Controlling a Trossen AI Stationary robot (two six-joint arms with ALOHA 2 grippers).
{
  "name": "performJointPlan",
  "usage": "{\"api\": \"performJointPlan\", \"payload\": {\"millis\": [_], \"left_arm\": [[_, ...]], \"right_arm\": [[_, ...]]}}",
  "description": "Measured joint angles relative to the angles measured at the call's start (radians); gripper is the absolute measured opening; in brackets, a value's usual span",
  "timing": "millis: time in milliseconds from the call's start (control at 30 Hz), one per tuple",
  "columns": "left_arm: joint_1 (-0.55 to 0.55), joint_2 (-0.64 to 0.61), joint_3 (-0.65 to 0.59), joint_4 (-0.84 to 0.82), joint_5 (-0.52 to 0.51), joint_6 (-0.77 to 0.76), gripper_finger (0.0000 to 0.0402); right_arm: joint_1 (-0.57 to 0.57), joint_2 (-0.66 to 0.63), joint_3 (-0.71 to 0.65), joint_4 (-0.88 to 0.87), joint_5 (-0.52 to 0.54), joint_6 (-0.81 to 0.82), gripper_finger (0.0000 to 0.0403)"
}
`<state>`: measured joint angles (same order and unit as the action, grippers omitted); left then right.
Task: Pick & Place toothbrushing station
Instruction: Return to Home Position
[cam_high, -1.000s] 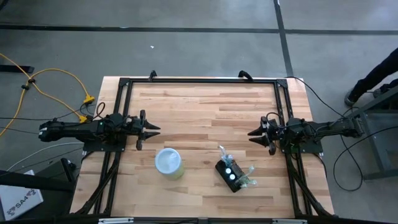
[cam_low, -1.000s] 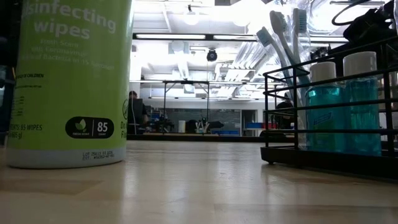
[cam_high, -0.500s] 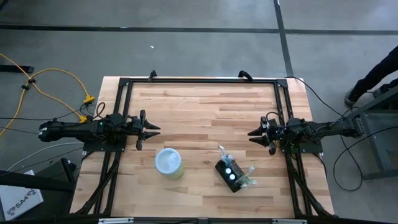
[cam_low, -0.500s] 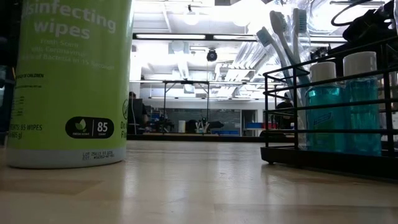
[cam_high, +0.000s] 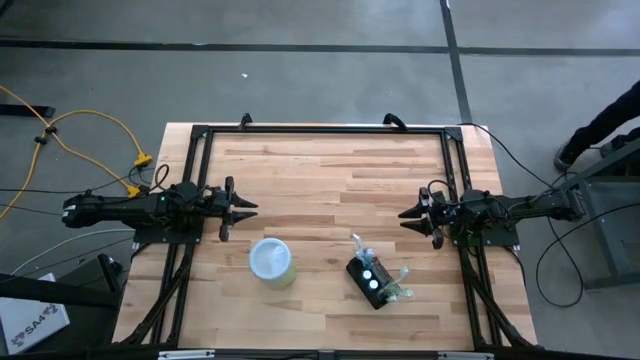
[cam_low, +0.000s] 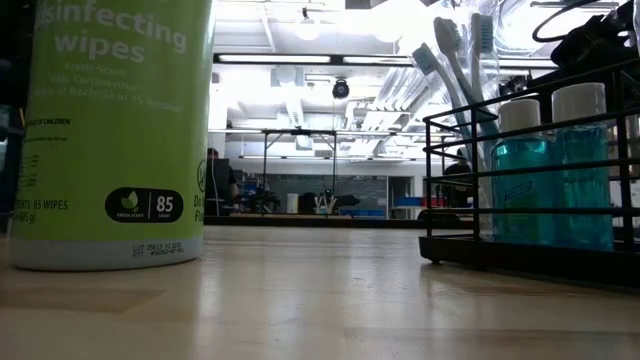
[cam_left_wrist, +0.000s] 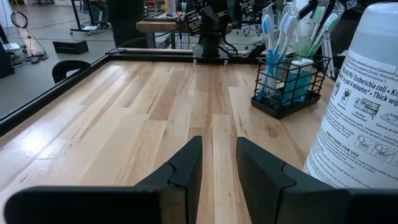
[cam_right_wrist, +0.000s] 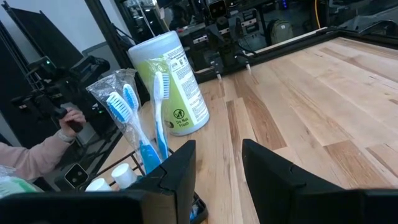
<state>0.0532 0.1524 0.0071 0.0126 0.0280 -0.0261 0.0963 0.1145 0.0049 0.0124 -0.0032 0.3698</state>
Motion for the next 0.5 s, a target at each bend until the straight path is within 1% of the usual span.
{"api": "performJointPlan", "payload": {"millis": [500], "left_arm": [[0.000, 0.000, 0.000, 0.000, 0.000, -0.005, 0.0094]], "right_arm": [[0.000, 0.000, 0.000, 0.002, 0.000, 0.000, 0.0122]]}}
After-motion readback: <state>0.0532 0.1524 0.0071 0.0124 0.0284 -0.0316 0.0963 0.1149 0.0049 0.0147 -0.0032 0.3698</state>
